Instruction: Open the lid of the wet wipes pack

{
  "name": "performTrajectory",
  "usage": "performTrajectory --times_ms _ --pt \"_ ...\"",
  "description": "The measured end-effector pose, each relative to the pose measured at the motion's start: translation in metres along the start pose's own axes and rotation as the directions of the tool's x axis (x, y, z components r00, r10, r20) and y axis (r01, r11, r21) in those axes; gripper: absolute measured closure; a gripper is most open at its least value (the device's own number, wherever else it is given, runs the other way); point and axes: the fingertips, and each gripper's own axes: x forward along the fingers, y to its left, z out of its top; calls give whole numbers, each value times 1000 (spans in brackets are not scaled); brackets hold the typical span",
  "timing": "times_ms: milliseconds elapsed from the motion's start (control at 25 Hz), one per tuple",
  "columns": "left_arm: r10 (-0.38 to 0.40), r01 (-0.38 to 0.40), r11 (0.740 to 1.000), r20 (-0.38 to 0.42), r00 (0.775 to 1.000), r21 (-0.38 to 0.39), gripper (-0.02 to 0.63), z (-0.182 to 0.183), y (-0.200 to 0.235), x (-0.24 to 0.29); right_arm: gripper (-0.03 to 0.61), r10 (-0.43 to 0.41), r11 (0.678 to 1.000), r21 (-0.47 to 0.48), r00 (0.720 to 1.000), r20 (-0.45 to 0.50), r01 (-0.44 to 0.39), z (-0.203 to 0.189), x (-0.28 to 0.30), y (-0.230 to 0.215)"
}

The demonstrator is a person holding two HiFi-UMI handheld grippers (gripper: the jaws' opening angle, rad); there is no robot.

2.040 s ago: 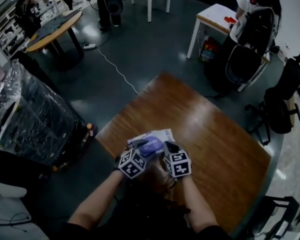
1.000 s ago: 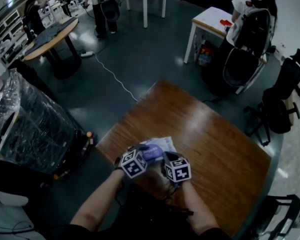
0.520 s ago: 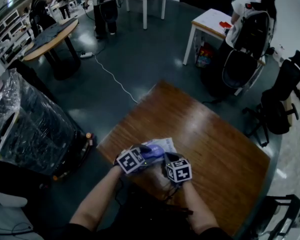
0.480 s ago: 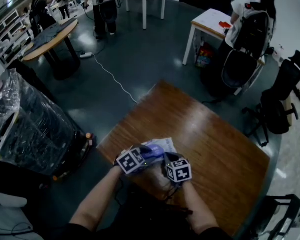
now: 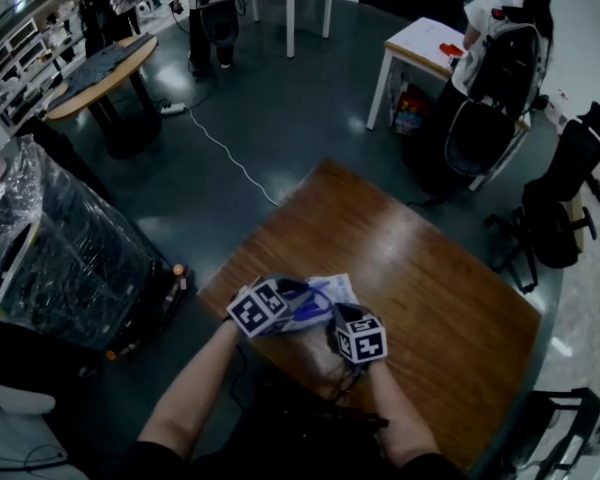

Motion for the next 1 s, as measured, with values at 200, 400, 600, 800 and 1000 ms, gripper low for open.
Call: performTrajectory --times_ms 200,400,600,800,1000 --pt "66 -66 998 13 998 -1 600 3 27 -4 568 -4 1000 3 1000 -2 4 -1 0 1" --pt "114 -114 993 21 993 -5 600 5 46 1 566 -4 1000 -20 1000 -9 3 -2 -3 1" --pt "167 -166 986 28 986 -32 600 -1 65 5 567 -18 1000 -15 1000 -13 18 -2 -4 2" --pt "211 -208 974 29 977 -85 600 -11 83 7 567 -46 998 -48 999 -27 45 -3 -3 2" --pt "261 -256 958 26 965 -131 549 -14 92 -3 568 -80 995 -59 997 10 80 4 -16 -2"
